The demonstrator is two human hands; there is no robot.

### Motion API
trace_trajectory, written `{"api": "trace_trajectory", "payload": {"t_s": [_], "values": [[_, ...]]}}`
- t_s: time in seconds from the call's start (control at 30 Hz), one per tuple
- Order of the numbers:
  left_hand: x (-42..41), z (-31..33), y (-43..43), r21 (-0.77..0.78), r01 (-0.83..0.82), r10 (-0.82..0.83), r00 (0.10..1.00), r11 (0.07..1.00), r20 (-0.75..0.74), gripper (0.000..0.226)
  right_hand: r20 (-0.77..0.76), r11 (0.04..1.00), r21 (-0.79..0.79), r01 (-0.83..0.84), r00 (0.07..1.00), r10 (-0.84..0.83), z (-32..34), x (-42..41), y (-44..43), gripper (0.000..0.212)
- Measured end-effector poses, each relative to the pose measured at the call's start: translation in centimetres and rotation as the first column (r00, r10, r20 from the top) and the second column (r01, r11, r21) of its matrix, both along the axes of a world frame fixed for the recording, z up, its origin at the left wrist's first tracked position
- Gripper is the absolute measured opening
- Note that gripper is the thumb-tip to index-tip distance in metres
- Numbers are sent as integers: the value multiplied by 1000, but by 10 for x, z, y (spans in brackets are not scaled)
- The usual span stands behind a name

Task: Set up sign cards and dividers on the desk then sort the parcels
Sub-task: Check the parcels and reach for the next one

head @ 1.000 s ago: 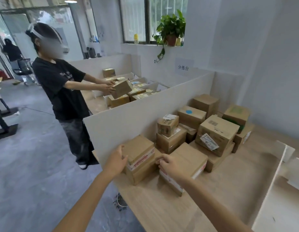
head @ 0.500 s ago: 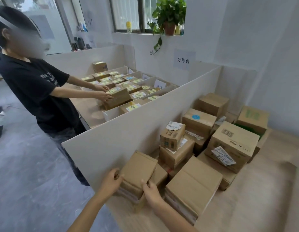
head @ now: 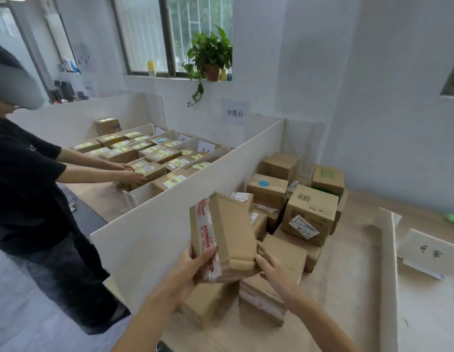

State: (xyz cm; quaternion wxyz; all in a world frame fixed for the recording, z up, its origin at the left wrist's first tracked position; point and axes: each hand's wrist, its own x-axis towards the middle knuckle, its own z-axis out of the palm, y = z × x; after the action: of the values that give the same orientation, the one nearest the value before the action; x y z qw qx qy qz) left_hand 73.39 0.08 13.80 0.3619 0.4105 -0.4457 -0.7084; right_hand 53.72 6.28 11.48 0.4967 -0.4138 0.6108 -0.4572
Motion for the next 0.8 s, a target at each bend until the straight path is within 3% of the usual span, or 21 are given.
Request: {"api": "trace_trajectory", "payload": {"t_s": [0.07,0.13,0.2,0.3,0.37,0.4,0.47,0.53,0.6,0.67,0.73,0.8], "values": [[-10,10,12,-171,40,-23,995,984,101,78,-99,994,-106,-27,995,17,26,6,18,51],[-18,21,25,-318,117,-62,982,941,179,70,-48,986,-159,-43,998,36,51,17,35,60],[-23,33,37,-425,232,-162,968,875,194,60,-10,976,-212,55,998,-59,62,17,50,66],[-21,51,55,-594,254,-172,966,763,192,37,283,958,-214,192,951,-128,69,2,85,56],[-16,59,66,-650,209,-131,977,730,167,51,338,950,-253,184,937,-91,65,-5,116,43],[-14,61,72,-645,213,-146,977,733,157,71,315,948,-251,195,943,-110,64,-3,130,41],[-12,69,97,-568,305,-287,950,765,124,100,245,936,-264,230,955,-166,54,1,158,76],[-12,78,128,-519,398,-405,908,757,105,84,222,924,-261,279,949,-224,46,8,183,99],[-18,79,154,-505,421,-428,897,754,109,63,136,880,-265,395,918,-372,51,13,206,78],[-31,75,171,-485,415,-479,878,770,-9,65,141,847,-237,476,880,-454,64,18,229,49],[-48,60,182,-421,390,-478,869,819,-125,73,137,837,-218,502,865,-483,72,18,256,41],[-63,50,202,-403,422,-512,846,812,-145,67,85,850,-205,485,874,-478,76,17,284,36]]}}
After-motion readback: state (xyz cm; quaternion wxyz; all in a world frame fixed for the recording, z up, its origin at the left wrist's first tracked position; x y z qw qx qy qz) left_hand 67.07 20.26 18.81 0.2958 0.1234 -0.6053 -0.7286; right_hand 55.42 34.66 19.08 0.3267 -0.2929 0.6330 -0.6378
